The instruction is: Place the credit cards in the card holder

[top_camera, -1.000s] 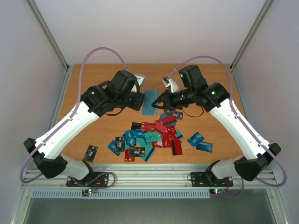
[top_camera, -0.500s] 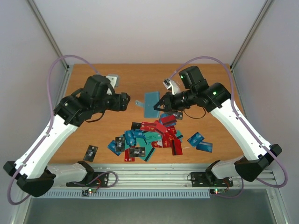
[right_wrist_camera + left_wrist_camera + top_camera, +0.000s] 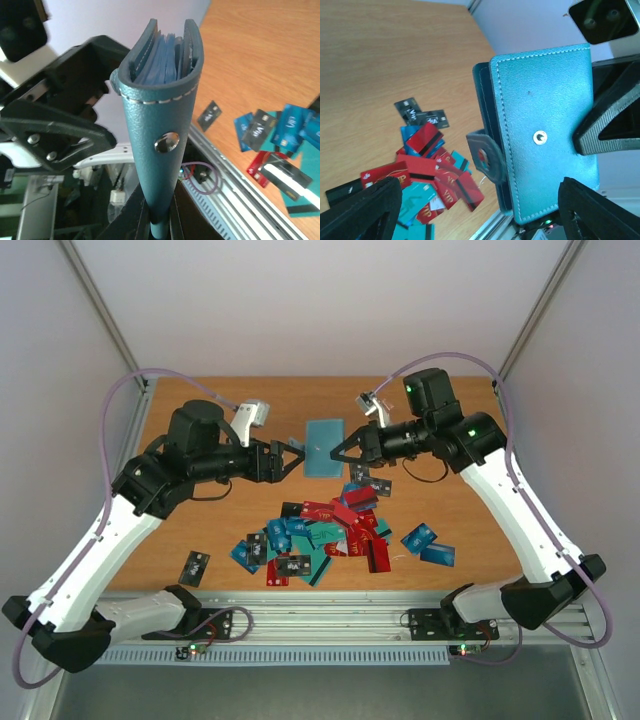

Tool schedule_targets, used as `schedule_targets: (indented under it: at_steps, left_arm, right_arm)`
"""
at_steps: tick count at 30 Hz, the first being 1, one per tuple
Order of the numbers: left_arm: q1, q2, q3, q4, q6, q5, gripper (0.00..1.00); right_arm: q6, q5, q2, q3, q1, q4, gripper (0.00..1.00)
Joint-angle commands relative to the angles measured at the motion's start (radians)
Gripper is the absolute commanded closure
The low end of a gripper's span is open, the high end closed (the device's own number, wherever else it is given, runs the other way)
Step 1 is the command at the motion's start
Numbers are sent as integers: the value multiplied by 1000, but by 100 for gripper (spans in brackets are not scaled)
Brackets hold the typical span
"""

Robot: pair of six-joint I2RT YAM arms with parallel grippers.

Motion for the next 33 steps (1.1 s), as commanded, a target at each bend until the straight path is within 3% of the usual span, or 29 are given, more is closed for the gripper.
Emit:
schedule_targets:
  at_steps: [1, 15, 29, 33]
  left_arm:
    - [19, -21, -11, 163, -83, 106, 18]
    - [48, -47, 18, 191, -163, 57, 57]
    - [50, -42, -29, 416, -265, 285, 57]
    - [50, -42, -38, 439, -282, 321, 65]
  right_arm:
    - [59, -149, -56, -2, -11, 127, 99]
    - [182, -290, -111, -65, -22, 338, 99]
    - [260, -361, -111, -97, -22, 456, 99]
    - [266, -363, -107, -99, -22, 470, 99]
